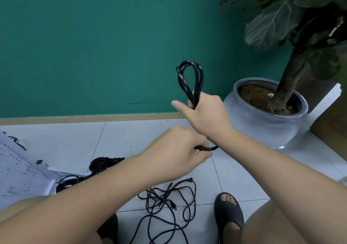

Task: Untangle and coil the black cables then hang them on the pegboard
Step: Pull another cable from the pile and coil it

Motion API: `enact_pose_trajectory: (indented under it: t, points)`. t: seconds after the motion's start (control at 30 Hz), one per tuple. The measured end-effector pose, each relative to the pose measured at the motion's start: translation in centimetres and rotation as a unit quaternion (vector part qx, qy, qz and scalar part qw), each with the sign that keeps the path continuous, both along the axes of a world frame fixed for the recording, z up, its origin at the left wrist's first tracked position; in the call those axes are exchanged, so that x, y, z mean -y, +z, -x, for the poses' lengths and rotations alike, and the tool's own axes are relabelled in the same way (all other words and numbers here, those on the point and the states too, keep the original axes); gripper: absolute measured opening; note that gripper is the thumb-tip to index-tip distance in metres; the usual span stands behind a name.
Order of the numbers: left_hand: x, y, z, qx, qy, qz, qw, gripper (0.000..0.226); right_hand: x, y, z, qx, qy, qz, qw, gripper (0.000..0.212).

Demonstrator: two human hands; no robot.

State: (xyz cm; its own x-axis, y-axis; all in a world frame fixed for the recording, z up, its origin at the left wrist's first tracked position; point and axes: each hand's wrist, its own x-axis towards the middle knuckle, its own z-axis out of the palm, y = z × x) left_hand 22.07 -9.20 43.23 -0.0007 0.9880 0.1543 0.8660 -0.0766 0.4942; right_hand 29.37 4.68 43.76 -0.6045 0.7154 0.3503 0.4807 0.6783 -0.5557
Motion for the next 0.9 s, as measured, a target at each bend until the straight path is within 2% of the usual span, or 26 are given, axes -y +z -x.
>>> enact_pose_trajectory:
  t: [0.1,0.17,0.27,0.4,0.5,0.6,0.67,0.77,0.9]
  points:
    - [0.8,1.7,1.5,0.068,0.026,-0.006,0.997,0.02,0.0,-0.6,0.2,0.063,0.049,0.091,0.993,0.069]
    - [1.0,2.2,2.7,0.107,0.047,-0.037,0.992,0.027,0.2,-0.9,0.0,0.077,0.09,0.154,0.981,0.073]
    - [1.1,2.8,4.4,0.154,0.076,-0.047,0.984,0.034,0.8,-1.2,-0.4,0.062,0.117,0.245,0.96,0.068]
    - [1.3,3.6,6.6,0.207,0.119,-0.076,0.968,0.035,1.7,-0.9,-0.4,-0.008,0.172,0.429,0.887,0.084]
    - [1.4,4.1,7.8,0.23,0.148,-0.119,0.954,0.041,2.4,-0.3,-0.7,-0.037,0.204,0.496,0.843,0.095]
    - [1.5,4.3,8.1,0.24,0.166,-0.154,0.944,0.046,2.8,0.2,-1.2,-0.027,0.274,0.498,0.823,0.094]
    - [1.6,4.4,8.2,0.24,0.185,-0.178,0.936,0.051,2.8,0.3,-1.5,-0.01,0.297,0.481,0.825,0.08]
    - [1.4,4.5,8.5,0.255,0.213,-0.19,0.924,0.056,2.9,0.3,-1.7,0.005,0.296,0.417,0.859,0.046]
    - [0.6,3.3,8.2,0.312,0.242,-0.191,0.899,0.048,3.2,0.0,-1.7,0.008,0.262,0.317,0.911,0.031]
